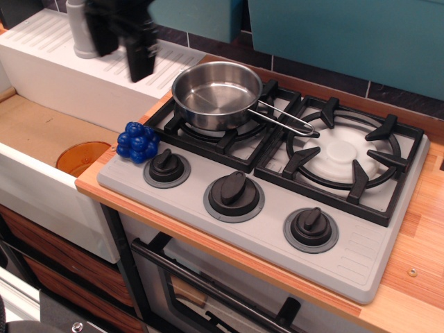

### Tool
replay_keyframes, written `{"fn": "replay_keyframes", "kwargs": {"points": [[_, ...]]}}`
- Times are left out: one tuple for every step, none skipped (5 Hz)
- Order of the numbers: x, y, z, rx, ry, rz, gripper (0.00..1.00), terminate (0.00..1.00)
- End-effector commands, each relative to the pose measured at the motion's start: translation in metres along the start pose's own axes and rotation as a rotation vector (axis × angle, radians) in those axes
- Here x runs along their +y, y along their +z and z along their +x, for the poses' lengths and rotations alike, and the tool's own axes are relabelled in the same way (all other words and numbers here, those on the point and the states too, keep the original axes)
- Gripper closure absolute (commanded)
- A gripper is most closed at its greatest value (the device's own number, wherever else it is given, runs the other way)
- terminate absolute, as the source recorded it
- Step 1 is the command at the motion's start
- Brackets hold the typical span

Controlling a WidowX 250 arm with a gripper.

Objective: Put pan on stove and put blueberry in pan

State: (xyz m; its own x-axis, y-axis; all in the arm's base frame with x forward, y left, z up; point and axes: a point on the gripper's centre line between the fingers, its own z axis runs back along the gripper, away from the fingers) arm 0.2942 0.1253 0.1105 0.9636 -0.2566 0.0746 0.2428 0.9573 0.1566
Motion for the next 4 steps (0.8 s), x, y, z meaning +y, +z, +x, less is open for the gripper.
{"fn": "replay_keyframes", "kwargs": {"points": [[-0.006, -0.001, -0.011, -0.109, 0.034, 0.068, 0.00, 0.00], [-0.012, -0.014, -0.018, -0.125, 0.046, 0.071, 0.00, 0.00], [-0.015, -0.023, -0.022, -0.142, 0.043, 0.068, 0.00, 0.00], [-0.018, -0.033, -0.024, -0.157, 0.040, 0.061, 0.00, 0.00]]}}
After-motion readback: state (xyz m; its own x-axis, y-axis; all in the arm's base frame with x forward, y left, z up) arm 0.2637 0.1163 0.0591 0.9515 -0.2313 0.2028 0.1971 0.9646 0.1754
